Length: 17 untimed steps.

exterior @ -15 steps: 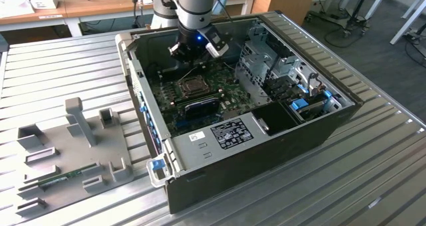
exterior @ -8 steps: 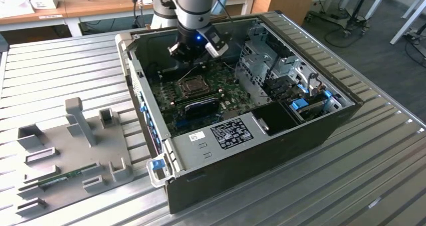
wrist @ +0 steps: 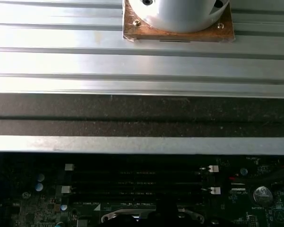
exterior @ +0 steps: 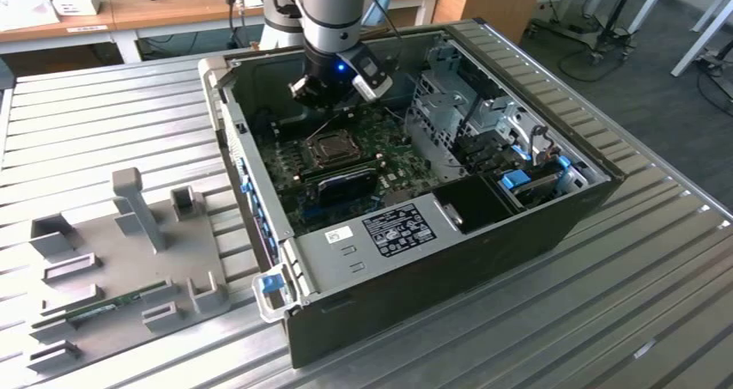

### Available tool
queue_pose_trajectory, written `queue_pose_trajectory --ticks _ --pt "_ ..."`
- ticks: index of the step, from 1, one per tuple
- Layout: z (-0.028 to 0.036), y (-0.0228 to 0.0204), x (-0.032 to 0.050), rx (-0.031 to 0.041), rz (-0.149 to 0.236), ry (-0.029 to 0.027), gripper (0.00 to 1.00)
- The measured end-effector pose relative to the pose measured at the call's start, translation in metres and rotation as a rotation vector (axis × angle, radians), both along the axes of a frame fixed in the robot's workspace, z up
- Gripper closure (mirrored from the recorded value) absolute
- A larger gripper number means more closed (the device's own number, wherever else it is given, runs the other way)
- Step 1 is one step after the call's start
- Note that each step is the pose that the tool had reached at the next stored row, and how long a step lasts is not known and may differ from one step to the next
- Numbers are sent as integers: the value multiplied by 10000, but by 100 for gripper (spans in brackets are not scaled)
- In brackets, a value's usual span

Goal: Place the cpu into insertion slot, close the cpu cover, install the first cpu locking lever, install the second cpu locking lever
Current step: 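Install the first cpu locking lever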

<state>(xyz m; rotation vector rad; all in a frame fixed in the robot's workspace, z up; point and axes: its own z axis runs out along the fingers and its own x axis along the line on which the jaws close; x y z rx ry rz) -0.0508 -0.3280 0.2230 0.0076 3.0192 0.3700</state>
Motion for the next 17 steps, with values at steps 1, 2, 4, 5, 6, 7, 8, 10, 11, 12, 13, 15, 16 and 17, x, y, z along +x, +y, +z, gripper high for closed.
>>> queue_pose_trajectory --ticks 1,2,4,5,6,7,8,10,11,12,13,15,16,17 --pt "-6 -3 0 1 1 -27 89" --pt "-12 -6 0 2 1 -52 89" --pt "-25 -17 -2 5 -1 -97 89" --pt "-32 -23 -2 12 -1 -117 89" --pt "-38 -27 -2 22 0 -131 89" --pt "-41 -28 -2 30 -1 -134 89" --pt "-40 -28 -2 30 -2 -134 89" --pt "-40 -29 -2 31 -1 -133 89" --pt "-39 -30 -2 79 1 -132 89" --pt "-39 -32 -2 243 0 -135 89" --pt "-40 -33 -2 411 -3 -138 89" --pt "-40 -42 -2 623 -4 -137 89" --pt "-40 -49 -2 662 -5 -137 89" --pt "-40 -57 -2 676 -5 -137 89"
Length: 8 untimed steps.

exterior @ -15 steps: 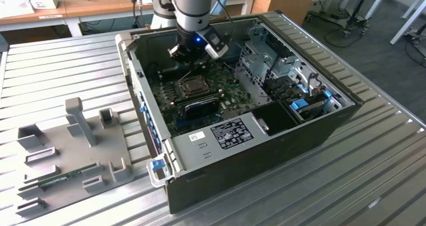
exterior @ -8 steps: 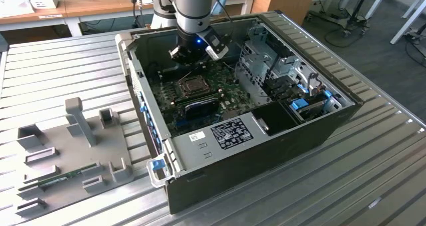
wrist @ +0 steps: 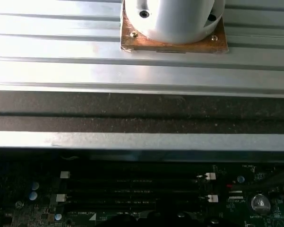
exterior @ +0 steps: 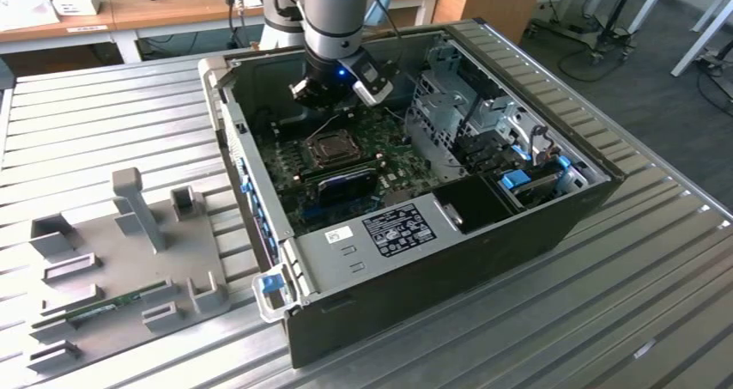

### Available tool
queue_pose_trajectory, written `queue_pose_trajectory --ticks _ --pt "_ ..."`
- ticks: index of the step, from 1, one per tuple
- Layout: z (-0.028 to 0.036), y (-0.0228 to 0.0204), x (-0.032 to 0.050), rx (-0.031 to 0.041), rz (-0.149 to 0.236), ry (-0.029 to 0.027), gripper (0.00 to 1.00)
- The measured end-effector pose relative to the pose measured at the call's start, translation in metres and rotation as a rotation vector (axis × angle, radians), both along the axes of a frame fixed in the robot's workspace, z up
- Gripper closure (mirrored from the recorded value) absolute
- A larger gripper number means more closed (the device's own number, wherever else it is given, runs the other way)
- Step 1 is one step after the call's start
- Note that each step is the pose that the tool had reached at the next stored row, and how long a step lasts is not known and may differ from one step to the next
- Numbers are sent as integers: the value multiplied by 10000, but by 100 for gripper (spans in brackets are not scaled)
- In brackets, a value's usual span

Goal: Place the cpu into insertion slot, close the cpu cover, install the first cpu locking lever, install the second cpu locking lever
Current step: 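Install the first cpu locking lever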

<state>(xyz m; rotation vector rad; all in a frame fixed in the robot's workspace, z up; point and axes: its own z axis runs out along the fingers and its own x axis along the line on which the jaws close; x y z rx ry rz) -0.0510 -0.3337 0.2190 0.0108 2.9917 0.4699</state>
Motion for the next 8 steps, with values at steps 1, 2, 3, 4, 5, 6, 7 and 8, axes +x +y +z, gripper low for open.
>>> queue_pose_trajectory --ticks 1,2,3,4,5,6,7,8 --pt "0 -6 0 10 0 0 89" --pt "0 -10 0 20 0 0 89" --pt "0 -11 -1 28 -1 0 89" --pt "-1 -11 0 29 -2 0 89" --pt "0 -11 0 33 0 0 89" --pt "0 -12 0 38 0 1 89" --pt "0 -11 0 39 0 1 89" --pt "0 -12 0 41 0 0 89"
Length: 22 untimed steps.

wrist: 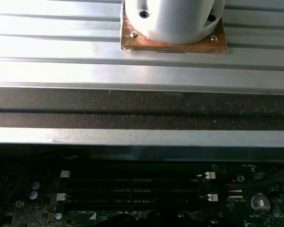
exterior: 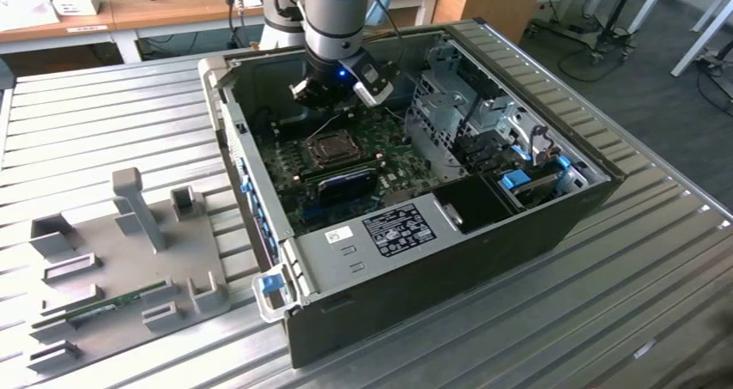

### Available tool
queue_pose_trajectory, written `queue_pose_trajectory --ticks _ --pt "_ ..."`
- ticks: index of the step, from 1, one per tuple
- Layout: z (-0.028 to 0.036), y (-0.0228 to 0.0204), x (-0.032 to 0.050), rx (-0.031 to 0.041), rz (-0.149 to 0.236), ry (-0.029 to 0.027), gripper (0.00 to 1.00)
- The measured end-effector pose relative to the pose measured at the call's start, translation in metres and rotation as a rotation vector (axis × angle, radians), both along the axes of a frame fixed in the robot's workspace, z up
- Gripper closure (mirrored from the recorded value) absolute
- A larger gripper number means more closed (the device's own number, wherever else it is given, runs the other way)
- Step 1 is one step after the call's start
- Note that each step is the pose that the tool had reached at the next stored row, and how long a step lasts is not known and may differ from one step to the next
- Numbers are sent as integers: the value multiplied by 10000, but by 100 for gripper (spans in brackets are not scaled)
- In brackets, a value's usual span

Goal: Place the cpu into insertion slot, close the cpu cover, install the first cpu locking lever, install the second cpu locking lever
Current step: 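Install the first cpu locking lever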

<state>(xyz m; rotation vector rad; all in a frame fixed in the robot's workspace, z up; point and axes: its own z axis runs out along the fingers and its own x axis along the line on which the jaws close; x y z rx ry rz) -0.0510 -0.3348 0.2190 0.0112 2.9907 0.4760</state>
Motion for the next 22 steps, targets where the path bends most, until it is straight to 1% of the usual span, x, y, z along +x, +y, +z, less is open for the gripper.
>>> queue_pose_trajectory --ticks 6,9,12,14,17,18,19,22 --pt "28 0 0 1 0 0 89" --pt "52 0 0 -2 0 1 89" --pt "54 0 -5 1 1 -12 89" --pt "55 0 -33 -2 1 -65 89" --pt "55 0 -85 -1 -1 -192 89" --pt "55 0 -95 -2 0 -218 89" --pt "55 0 -102 -1 0 -234 89" --pt "81 0 -110 1 0 -247 89"
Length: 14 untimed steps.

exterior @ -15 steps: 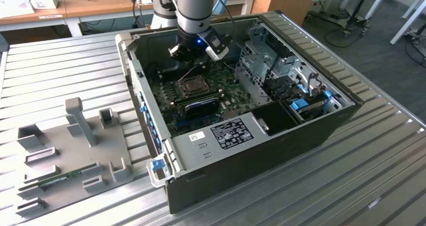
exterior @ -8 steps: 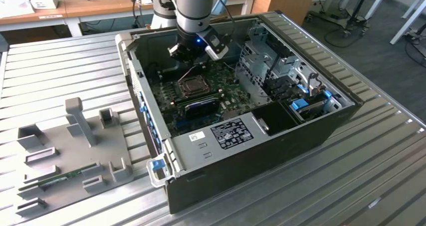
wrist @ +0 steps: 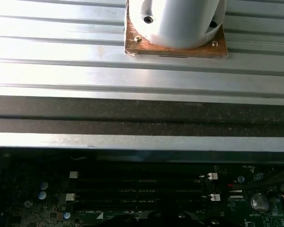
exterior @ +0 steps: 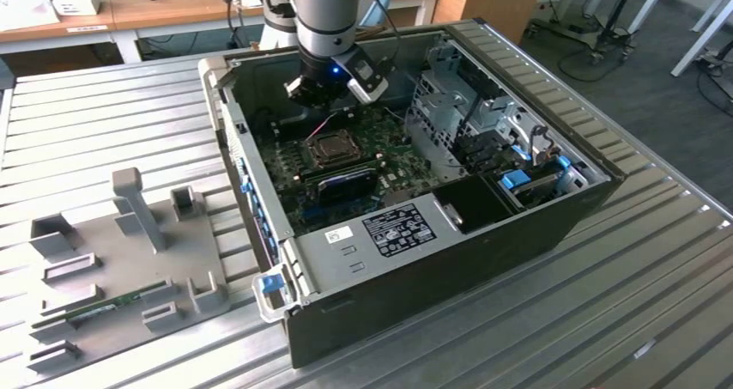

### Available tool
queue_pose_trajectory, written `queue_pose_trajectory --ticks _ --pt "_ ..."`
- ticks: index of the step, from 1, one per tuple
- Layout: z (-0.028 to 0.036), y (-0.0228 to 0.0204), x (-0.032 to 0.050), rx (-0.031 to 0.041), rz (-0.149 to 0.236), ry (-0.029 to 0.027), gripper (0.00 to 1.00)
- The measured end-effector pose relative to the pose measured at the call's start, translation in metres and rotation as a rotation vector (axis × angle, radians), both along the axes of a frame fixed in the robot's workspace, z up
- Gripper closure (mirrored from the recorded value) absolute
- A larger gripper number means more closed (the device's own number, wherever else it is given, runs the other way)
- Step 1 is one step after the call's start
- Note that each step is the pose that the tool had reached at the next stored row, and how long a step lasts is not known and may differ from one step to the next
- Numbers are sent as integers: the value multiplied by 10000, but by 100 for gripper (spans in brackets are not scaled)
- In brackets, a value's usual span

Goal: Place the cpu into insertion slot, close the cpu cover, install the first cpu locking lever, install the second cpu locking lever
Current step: 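Install the first cpu locking lever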

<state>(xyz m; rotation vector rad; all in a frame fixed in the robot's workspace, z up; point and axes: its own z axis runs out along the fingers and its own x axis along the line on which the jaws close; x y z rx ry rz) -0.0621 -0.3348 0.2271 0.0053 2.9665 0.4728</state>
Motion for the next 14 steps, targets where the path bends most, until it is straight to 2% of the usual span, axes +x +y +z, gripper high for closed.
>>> queue_pose_trajectory --ticks 3,7,8,10,14 --pt "20 -7 -5 9 1 -10 89" --pt "20 -74 -11 12 0 -29 89" --pt "19 -81 -15 13 -2 -47 89" --pt "7 -82 -18 26 0 -118 89" --pt "-4 -83 -20 107 1 -211 89"
